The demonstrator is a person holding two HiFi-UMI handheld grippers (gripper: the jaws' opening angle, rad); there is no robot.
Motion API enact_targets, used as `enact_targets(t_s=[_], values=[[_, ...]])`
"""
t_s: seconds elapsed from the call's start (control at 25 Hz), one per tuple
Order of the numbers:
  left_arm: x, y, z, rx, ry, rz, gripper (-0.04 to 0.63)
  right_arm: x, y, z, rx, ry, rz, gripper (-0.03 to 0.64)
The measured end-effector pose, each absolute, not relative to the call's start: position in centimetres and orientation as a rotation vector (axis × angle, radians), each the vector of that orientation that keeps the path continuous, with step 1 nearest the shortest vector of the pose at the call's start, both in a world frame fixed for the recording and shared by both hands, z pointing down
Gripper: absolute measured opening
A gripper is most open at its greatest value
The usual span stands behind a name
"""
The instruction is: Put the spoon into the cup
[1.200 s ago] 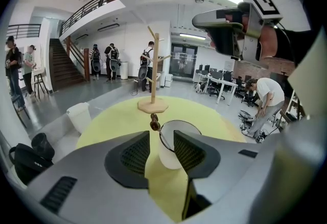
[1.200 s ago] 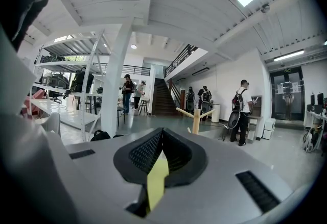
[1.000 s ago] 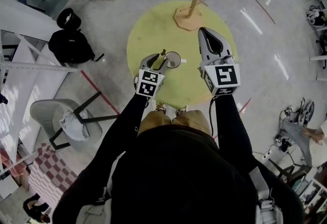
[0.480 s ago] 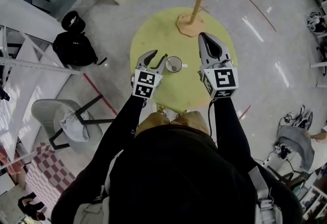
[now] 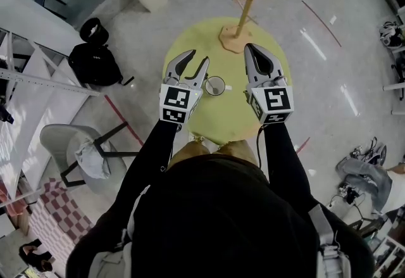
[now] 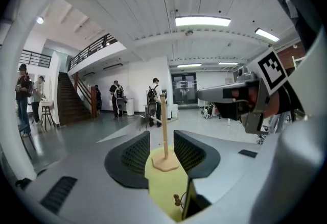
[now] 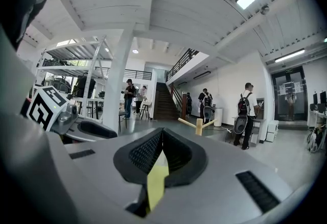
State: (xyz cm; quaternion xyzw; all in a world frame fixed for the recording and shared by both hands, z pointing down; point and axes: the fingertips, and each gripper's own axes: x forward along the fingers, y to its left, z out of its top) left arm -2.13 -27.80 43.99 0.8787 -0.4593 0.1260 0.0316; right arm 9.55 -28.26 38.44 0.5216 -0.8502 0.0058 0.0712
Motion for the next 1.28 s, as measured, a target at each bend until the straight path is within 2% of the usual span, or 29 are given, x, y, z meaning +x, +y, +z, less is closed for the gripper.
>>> enact_targets(t_s=[0.4, 1.0, 1.28], values=[[-2.5, -28.2, 36.2, 2.781, -1.524, 0.242, 0.156, 9.2, -27.8, 36.7, 1.573, -2.571, -0.033, 0.026], [-4.1, -27.2, 32.9, 2.761, -1.599, 0.206, 0.152, 8.2, -26.3, 34.7, 1.535, -2.599, -0.101, 0.026], [-4.4, -27.2, 31.7, 2.760, -1.620, 0.174, 0.100, 8.7, -26.5, 34.1, 1.561, -2.595, -0.111, 0.026]])
